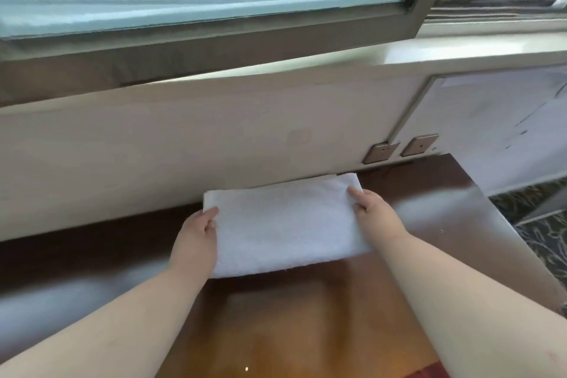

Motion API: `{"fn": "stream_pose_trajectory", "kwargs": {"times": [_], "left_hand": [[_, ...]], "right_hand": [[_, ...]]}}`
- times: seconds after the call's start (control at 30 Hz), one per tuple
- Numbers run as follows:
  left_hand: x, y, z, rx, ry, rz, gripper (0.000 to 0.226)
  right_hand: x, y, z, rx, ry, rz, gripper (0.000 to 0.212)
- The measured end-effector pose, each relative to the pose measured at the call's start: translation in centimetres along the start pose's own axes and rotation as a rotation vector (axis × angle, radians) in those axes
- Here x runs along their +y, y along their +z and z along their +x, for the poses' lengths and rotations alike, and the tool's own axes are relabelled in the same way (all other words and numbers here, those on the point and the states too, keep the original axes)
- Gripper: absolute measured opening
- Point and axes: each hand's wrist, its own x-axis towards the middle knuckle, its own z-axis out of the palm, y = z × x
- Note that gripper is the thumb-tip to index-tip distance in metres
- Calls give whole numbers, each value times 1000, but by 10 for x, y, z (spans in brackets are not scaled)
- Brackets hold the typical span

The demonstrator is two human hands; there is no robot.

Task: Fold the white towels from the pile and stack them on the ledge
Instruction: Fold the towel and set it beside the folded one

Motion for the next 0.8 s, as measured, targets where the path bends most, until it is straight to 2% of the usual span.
{"fn": "stream_pose_trajectory", "kwargs": {"times": [0.2,0.43,0.7,0.8], "left_hand": [[-3,37,47,104,-1,120,38],[-31,74,63,145,-176,257,44],[-34,81,56,172,-262,262,42],[-30,80,57,179,-335,233,46]], "right_hand": [[19,18,83,-85,-12,-8,47],[54,49,118,-234,-3,-139,47],[55,52,114,-221,-41,-178,48],[51,51,104,-125,77,-141,56]]}}
